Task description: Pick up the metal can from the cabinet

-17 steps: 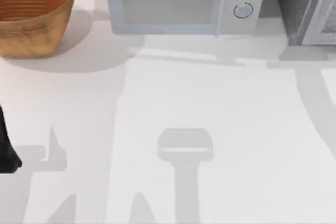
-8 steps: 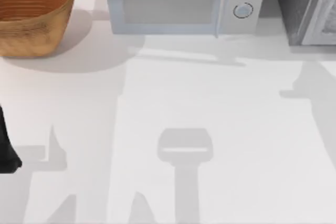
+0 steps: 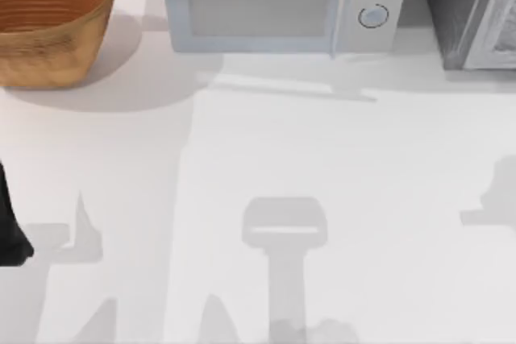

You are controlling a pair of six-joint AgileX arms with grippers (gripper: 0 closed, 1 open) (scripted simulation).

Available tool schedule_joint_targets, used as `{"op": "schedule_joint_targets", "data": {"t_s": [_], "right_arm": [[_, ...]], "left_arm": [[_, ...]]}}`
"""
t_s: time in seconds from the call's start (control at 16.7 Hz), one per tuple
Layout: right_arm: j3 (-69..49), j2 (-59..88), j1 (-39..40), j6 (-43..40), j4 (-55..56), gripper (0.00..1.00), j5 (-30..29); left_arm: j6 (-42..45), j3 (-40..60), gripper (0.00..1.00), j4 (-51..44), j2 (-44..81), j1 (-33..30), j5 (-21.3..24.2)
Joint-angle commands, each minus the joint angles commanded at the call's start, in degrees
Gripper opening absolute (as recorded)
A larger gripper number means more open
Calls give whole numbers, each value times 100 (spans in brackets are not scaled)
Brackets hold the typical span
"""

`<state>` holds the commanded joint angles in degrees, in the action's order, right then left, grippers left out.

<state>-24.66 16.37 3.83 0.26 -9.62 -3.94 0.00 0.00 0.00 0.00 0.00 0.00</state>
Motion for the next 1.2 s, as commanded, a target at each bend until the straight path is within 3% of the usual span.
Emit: {"op": "schedule_joint_targets", "data": {"t_s": [0.24, 0.48, 0.9, 1.2], "right_arm": [[1644, -1079, -244, -14, 645, 0, 255], [2423, -1607, -375, -25, 946, 0, 386], [2456, -1598, -379, -32, 941, 0, 387], [1487, -1280, -1074, -788, 511, 0, 156]], "left_arm": [[0, 0, 100, 0, 0, 0, 0], [0, 0, 100, 0, 0, 0, 0], [0, 0, 100, 0, 0, 0, 0], [0, 0, 100, 0, 0, 0, 0]]}}
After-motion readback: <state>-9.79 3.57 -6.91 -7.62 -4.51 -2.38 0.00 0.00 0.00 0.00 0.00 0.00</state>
